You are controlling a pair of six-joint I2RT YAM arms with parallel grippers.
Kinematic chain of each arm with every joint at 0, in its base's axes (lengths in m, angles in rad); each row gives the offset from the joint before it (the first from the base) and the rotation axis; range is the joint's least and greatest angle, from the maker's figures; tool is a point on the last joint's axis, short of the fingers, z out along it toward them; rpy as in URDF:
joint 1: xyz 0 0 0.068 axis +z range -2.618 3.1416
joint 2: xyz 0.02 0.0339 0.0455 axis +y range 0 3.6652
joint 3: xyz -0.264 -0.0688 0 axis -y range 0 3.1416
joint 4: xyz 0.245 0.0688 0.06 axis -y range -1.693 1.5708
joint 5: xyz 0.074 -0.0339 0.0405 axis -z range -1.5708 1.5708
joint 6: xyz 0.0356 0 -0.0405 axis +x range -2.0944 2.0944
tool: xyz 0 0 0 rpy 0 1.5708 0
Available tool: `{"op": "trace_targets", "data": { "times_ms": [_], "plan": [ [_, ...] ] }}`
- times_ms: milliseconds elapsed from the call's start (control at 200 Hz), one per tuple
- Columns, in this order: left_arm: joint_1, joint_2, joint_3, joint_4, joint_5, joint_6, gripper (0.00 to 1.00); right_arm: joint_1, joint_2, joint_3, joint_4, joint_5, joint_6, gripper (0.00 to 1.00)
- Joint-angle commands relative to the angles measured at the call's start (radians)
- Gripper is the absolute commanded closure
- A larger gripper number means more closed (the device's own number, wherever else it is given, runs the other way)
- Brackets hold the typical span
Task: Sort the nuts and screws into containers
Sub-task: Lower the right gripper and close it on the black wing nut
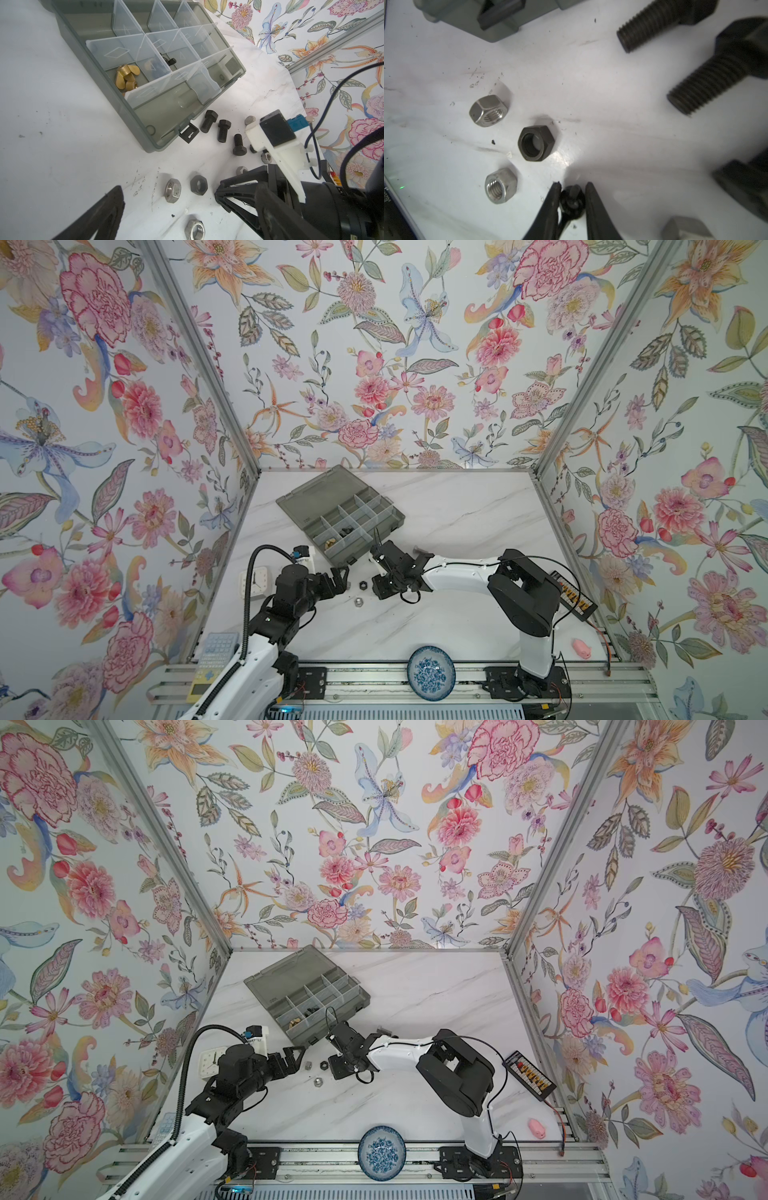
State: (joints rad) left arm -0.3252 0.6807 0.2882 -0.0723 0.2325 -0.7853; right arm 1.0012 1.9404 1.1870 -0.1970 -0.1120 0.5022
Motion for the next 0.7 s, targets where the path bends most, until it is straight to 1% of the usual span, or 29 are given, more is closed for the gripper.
{"op": "trace_targets", "data": {
  "times_ms": [0,360,696],
  "plan": [
    [0.013,0.002,-0.012,0.021,0.011,-0.004,0.01,0.0,0.034,0.022,-0.016,0.009,-0.013,0.78],
    [0.013,0.006,-0.015,0.023,0.01,-0.003,0.01,-0.001,0.038,0.017,-0.015,0.02,-0.026,0.84],
    [0.014,-0.004,-0.015,0.015,0.006,-0.004,0.01,-0.002,0.032,0.01,-0.016,0.025,-0.034,0.95]
  ]
}}
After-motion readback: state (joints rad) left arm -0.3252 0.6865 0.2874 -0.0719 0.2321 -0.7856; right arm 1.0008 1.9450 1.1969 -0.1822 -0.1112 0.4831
